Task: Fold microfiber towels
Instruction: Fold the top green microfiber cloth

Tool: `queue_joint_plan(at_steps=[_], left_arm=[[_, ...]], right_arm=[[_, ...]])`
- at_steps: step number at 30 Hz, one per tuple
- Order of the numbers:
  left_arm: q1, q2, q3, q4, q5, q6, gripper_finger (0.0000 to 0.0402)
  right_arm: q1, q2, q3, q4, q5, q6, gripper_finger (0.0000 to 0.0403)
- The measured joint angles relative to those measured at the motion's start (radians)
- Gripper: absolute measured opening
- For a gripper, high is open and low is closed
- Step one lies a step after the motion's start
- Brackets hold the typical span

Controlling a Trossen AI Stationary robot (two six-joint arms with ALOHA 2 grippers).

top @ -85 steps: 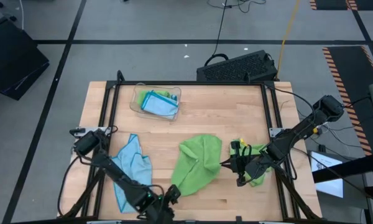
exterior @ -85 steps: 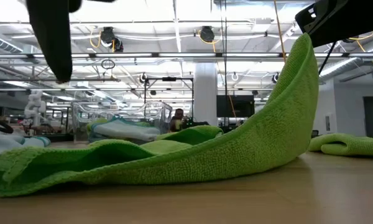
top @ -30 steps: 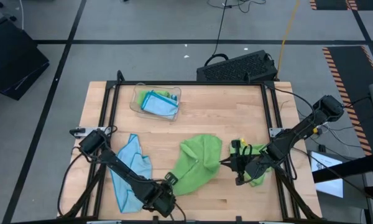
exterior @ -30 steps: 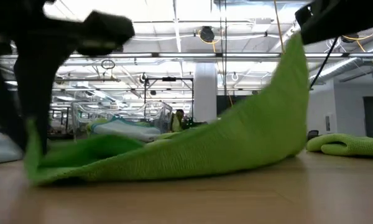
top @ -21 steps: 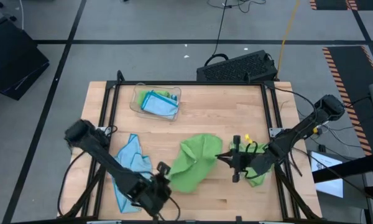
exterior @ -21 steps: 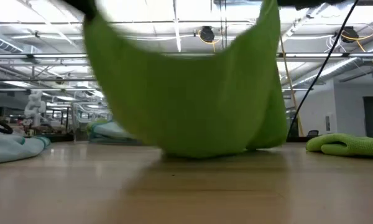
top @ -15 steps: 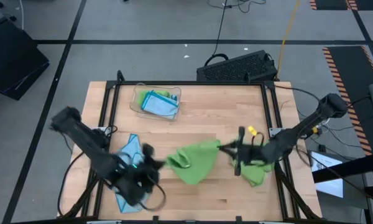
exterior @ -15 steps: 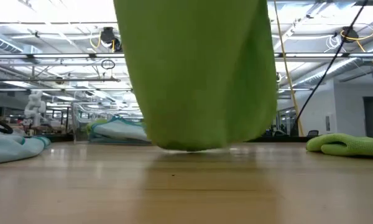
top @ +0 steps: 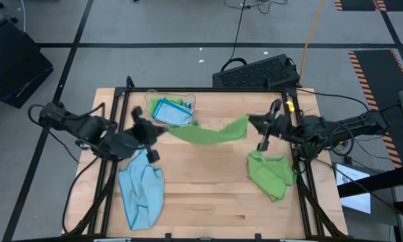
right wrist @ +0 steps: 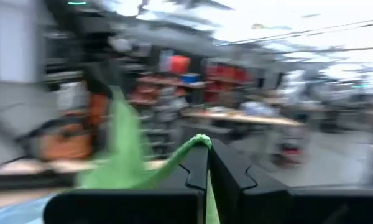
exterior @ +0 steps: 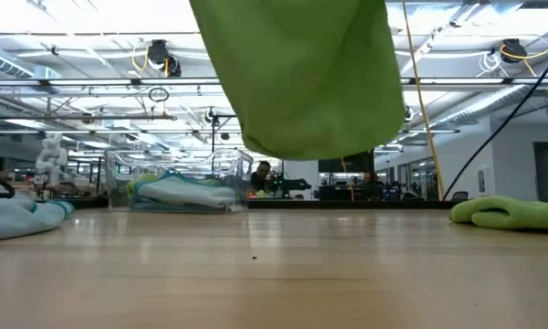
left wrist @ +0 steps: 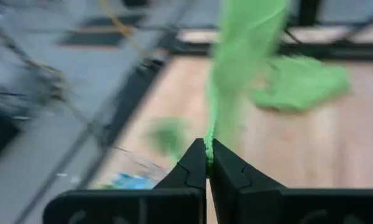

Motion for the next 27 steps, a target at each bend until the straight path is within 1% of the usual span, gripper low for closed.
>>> queue_joint_plan(at_steps=[1,2,4,6,7,9,11,13,16,18,23,25,27], left_arm=[[0.0,0.009,-0.009,0.0,0.039,-0.003,0.0006],[-0.001,0.018,-0.022,-0.001,0.052,-0.003,0.0008],[-0.003,0.039,-0.05,0.0,0.074,-0.002,0.0009],[-0.001,0.054,-0.077,-0.004,0.092,0.019,0.0006],[0.001,0.059,-0.088,-0.005,0.075,0.015,0.0005],[0.01,0.061,-0.105,-0.011,0.007,-0.014,0.0005],[0.022,0.059,-0.116,0.01,-0.009,-0.01,0.0006],[0.028,0.059,-0.129,0.062,0.024,0.035,0.0004],[0.019,0.06,-0.143,0.125,0.108,0.073,0.0006],[0.013,0.06,-0.148,0.126,0.132,0.075,0.0008],[0.013,0.06,-0.156,0.107,0.121,0.069,0.0004],[0.016,0.06,-0.156,0.107,0.073,0.069,0.0007],[0.025,0.06,-0.156,0.101,0.003,0.075,0.0008]], right_arm=[[0.0,0.001,0.0,-0.024,-0.036,0.02,0.0004],[0.001,0.002,0.0,-0.047,-0.054,0.034,0.0004],[0.007,0.006,0.0,-0.076,-0.046,0.049,0.0004],[0.008,0.007,0.0,-0.083,-0.016,0.05,0.0004],[0.008,0.007,0.0,-0.077,0.007,0.044,0.0004],[0.008,0.008,0.0,-0.046,0.07,0.005,0.0004],[0.008,0.007,0.0,-0.018,0.135,-0.029,0.0004],[0.007,0.007,0.0,-0.022,0.127,-0.034,0.0004],[0.008,0.012,0.0,-0.093,0.06,0.011,0.0004],[0.008,0.017,0.0,-0.145,0.031,0.046,0.0004],[0.006,0.031,0.0,-0.182,0.033,0.078,0.0004],[-0.008,0.035,0.0,-0.164,0.048,0.059,0.0004],[-0.024,0.038,0.0,-0.147,0.086,0.026,0.0004]])
